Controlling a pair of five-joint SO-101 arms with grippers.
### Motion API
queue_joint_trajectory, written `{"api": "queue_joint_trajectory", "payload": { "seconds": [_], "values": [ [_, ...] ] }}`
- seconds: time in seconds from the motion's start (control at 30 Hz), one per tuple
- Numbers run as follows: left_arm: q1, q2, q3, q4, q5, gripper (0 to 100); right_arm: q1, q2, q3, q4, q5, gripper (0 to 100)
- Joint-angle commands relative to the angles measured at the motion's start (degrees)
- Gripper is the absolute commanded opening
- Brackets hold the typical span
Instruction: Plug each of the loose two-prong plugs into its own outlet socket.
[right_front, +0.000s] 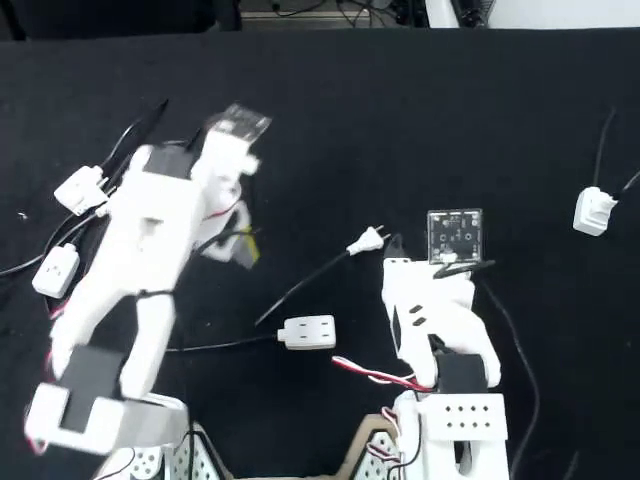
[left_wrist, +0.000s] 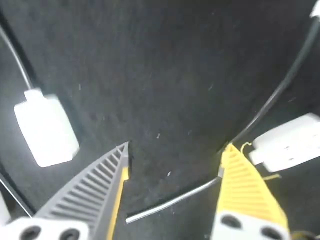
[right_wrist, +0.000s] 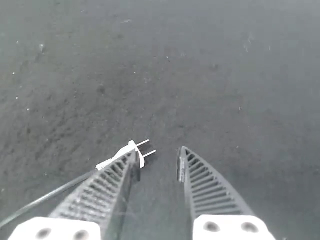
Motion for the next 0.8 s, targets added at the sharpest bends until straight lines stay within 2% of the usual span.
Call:
{"api": "queue_joint_trajectory", "payload": {
  "seconds": [0.0, 0.1, 0.3, 0.4, 0.53, 0.63, 0.77],
  "values": [
    [-6.1, -10.6, 15.2, -7.0, -0.3, 29, -1.1, -0.7, -6.5, 2.1, 1.8, 12.3],
    [-8.0, -15.2, 22.3, -9.4, -0.3, 29, -3.1, -0.7, -11.2, 5.5, 2.4, 12.3],
    [-7.3, -21.9, 33.0, -16.8, 0.2, 29, -8.2, 1.6, -21.3, 10.5, 7.5, 12.1],
    [-7.4, -24.1, 38.1, -22.2, 1.4, 29, -8.2, 8.2, -28.4, 13.7, 7.5, 12.3],
    [-7.5, -25.9, 45.1, -31.0, 8.1, 29, -8.3, 20.6, -34.8, 15.9, 7.1, 12.3],
    [-7.1, -26.8, 48.4, -35.4, 10.5, 29, -8.8, 30.5, -36.2, 14.4, 7.1, 12.2],
    [-7.4, -27.3, 49.4, -37.1, 13.8, 29, -13.6, 41.5, -36.0, 9.6, 5.1, 12.2]
  ]
}}
